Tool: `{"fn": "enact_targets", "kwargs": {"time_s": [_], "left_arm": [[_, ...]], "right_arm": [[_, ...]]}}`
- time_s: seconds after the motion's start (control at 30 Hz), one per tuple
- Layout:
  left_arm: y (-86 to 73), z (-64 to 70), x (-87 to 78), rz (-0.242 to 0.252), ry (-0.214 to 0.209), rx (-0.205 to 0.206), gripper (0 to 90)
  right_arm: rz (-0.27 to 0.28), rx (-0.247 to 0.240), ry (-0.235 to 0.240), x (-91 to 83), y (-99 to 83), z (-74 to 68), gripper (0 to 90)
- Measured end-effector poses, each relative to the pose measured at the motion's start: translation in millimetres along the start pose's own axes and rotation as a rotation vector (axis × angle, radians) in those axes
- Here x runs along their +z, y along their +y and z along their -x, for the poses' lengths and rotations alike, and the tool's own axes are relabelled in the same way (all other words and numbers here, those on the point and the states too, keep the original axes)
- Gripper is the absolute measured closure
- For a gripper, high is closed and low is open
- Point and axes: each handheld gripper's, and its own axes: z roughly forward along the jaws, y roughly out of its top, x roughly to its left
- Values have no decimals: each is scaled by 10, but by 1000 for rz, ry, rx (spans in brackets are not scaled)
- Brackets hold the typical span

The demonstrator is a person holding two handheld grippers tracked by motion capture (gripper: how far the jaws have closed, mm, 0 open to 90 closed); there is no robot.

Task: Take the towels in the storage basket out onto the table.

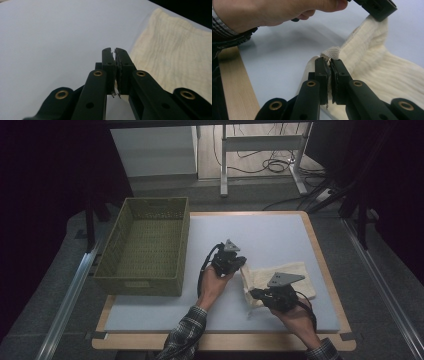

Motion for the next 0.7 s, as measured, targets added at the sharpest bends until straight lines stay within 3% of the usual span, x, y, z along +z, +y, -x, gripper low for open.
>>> {"fn": "enact_targets", "kwargs": {"time_s": [0.23, 0.7], "left_arm": [[187, 138, 213, -4, -29, 47, 865], [413, 370, 589, -3, -64, 94, 862]], "right_arm": [[18, 43, -54, -228, -135, 168, 847], [31, 123, -136, -534, -436, 476, 846]]}}
